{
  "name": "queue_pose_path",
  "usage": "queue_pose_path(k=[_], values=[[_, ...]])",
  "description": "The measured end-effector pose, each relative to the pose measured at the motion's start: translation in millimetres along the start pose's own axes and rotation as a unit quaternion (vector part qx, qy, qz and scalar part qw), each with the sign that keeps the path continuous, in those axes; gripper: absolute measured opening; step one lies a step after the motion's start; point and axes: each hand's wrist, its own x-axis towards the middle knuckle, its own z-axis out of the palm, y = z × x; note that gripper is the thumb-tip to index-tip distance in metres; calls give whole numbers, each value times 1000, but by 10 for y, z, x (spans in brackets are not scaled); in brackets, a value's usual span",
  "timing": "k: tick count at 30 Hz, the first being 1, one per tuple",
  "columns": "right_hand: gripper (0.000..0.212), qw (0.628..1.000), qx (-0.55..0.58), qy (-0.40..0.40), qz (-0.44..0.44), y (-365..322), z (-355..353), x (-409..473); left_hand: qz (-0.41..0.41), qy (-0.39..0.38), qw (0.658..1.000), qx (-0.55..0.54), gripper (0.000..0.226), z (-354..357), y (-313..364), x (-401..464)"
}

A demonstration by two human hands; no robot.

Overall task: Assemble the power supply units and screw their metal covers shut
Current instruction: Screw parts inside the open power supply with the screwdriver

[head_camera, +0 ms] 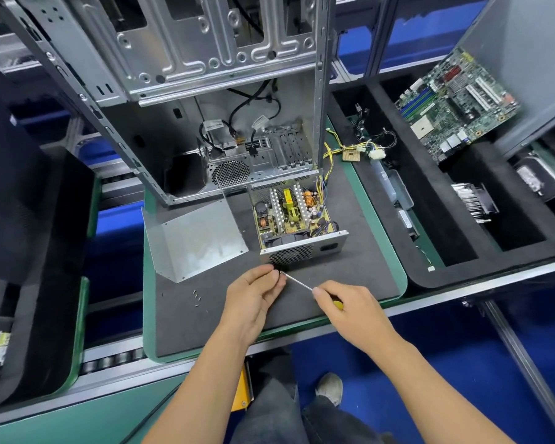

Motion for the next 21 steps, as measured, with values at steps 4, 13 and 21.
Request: queue_pose_path(k=[4, 13, 21], values=[[32, 1000, 6, -15, 10, -18, -20, 10, 4, -9, 1000, -8, 17, -36, -19, 0], [31, 999, 18, -30, 27, -29, -40, 37, 28, -26, 998, 44, 17, -118, -49, 75], [44, 995, 44, -70, 58, 29, -41, 71, 72, -54, 980, 178, 18, -174, -40, 86]])
